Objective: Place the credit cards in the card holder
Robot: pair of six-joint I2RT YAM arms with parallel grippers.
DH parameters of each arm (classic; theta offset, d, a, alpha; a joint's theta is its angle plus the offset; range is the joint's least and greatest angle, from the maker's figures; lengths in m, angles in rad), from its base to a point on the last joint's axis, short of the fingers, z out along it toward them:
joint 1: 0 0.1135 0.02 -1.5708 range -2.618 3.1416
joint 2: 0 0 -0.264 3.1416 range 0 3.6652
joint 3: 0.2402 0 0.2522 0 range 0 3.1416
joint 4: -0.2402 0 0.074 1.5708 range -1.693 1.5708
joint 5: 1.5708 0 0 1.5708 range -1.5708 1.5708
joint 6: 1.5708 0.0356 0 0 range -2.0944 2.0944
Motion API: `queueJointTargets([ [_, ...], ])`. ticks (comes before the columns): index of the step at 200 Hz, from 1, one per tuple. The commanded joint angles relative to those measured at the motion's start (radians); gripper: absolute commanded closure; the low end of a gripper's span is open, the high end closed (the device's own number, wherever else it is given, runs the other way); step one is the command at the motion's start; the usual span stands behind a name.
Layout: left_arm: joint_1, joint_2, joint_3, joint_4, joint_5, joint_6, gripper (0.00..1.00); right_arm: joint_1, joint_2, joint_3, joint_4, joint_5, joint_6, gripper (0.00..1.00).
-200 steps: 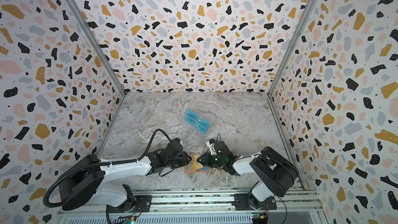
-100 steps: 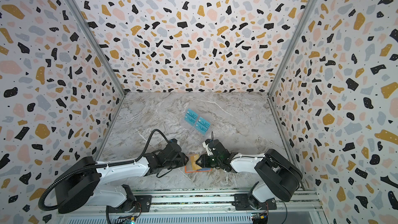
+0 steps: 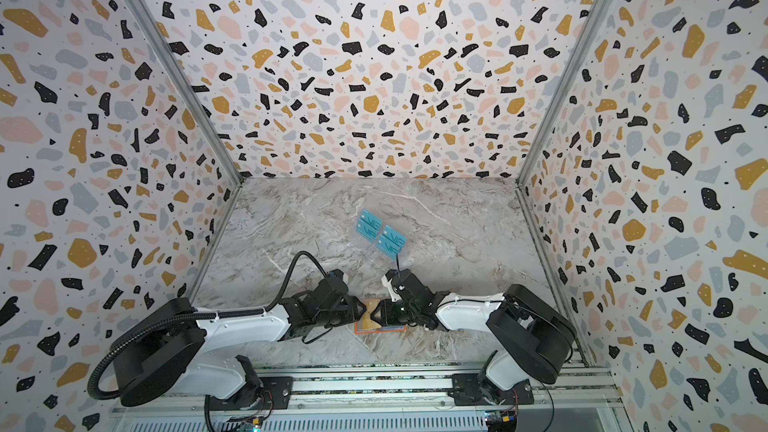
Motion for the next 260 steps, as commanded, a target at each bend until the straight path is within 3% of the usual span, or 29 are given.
queueJointTargets([
  [1, 0.01, 0.008, -0.027, 0.049, 0.038, 0.015, 0.54, 0.014, 0.021, 0.035, -0.036, 0.01, -0.01, 0.62],
  [94, 0.013, -0.033, -0.035, 0.066, 0.057, 0.008, 0.55, 0.062, 0.06, 0.115, -0.038, 0.021, -0.04, 0.62],
  [168, 0.038, -0.063, -0.016, -0.018, 0.009, 0.022, 0.56, 0.072, 0.071, 0.106, 0.042, -0.031, -0.1, 0.59],
  [202, 0.062, -0.089, -0.009, -0.057, -0.003, 0.04, 0.56, 0.082, 0.102, 0.172, -0.054, -0.026, -0.177, 0.59],
  [234, 0.079, -0.085, -0.012, -0.057, 0.028, 0.046, 0.56, 0.081, 0.081, 0.153, -0.067, -0.004, -0.186, 0.53],
  [260, 0.093, -0.086, -0.023, -0.035, 0.046, 0.032, 0.56, 0.081, 0.043, 0.125, -0.072, 0.041, -0.189, 0.39],
])
